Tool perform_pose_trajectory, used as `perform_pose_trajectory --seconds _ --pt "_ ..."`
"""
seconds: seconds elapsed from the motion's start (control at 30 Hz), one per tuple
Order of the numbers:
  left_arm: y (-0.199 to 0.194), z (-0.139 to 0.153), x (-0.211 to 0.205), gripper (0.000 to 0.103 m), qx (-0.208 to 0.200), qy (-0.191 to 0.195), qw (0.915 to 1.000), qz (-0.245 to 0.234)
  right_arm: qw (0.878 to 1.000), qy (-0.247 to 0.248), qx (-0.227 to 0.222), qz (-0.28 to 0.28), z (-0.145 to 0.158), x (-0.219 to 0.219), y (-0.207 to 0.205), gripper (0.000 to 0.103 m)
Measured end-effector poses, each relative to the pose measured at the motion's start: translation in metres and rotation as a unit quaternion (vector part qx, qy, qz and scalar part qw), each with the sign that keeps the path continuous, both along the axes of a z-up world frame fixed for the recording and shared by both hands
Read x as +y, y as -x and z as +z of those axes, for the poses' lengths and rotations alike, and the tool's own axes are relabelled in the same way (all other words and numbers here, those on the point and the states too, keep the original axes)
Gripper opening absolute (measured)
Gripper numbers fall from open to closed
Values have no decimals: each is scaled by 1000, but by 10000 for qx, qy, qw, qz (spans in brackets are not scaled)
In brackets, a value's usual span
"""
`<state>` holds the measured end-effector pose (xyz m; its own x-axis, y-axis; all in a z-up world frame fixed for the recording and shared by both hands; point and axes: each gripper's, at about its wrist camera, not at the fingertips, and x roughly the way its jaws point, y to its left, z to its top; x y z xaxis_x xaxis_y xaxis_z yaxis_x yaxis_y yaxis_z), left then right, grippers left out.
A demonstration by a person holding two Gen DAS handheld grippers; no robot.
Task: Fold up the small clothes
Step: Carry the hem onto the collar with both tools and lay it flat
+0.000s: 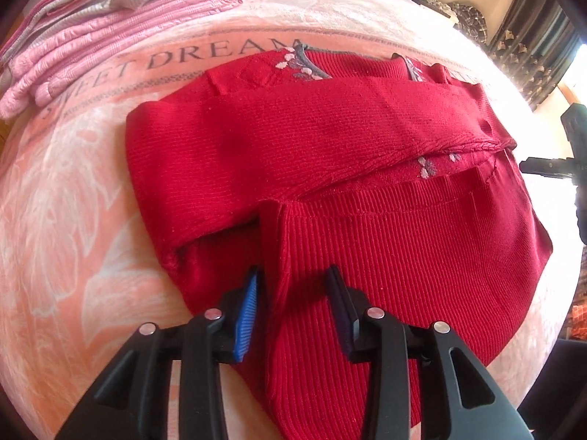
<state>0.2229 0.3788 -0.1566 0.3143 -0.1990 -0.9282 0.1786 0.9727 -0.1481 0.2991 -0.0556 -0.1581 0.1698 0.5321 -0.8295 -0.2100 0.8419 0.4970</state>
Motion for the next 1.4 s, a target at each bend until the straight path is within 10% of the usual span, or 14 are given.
perform_pose_trajectory --seconds 0.2,0.6,0.73,1.4 --pt "0 1 0 12 -84 252 9996 -79 9991 212 -168 337 1 8 2 54" --pt "-6 -6 18 13 70 713 9968 352 9933 850 -272 735 -20 41 -9 54" --pt "-11 -8 19 15 122 809 9953 509 9900 841 -475 1027 -16 47 -5 8" --pt "0 79 46 4 -1266 2035 9678 775 9871 -534 -1465 366 88 -18 -5 3"
